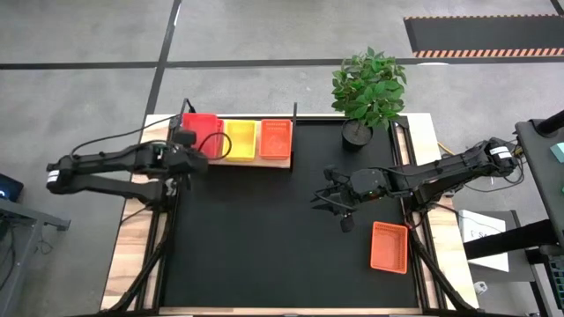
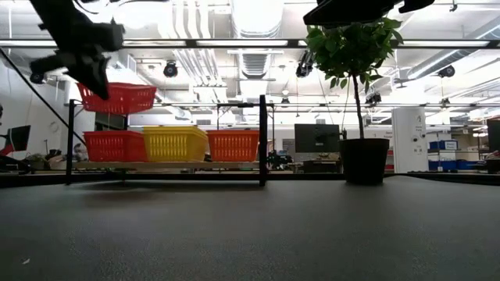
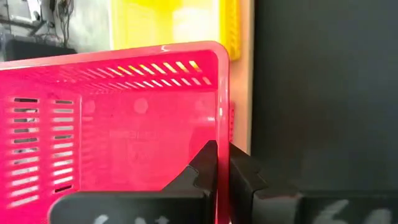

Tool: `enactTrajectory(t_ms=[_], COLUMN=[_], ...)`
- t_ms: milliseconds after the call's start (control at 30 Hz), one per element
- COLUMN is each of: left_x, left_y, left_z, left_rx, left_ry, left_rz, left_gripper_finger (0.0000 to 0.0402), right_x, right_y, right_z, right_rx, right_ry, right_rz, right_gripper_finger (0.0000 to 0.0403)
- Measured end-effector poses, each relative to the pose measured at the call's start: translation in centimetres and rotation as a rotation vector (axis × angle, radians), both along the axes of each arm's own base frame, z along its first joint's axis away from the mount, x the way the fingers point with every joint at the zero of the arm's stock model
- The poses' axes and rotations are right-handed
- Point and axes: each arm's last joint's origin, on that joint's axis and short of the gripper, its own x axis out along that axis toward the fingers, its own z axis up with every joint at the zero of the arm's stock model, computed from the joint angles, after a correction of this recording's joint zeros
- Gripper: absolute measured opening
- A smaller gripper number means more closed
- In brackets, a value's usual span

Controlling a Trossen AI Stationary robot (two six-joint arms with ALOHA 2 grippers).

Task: Stack baskets on shelf by color
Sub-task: Stack the red bin on top of the other red bins on the shelf

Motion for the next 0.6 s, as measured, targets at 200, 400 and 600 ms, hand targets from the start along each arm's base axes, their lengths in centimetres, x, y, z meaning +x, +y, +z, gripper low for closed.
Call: enactTrajectory(t_ms=[200,400,600], left_x=[2.1,2.9,2.9], left_y=[1.6,3.5,4.8], left_z=[-0.7,-1.4,-1.8], left_rx=[0.021,0.0,-0.101], left_ry=[0.112,0.242,0.241], left_rz=[0.002,-0.003,0.012], left_gripper_finger=[0.0,0.0,0.0], right_x=[0.0,0.0,0.0], right_y=[0.0,0.0,0.0], right_z=[0.0,0.0,0.0], right_rx=[0.005,0.009,0.01], right_ry=[0.001,0.002,0.002], right_rz=[-0.002,-0.005,-0.005], right_gripper_finger=[0.0073,0.0073,0.0073])
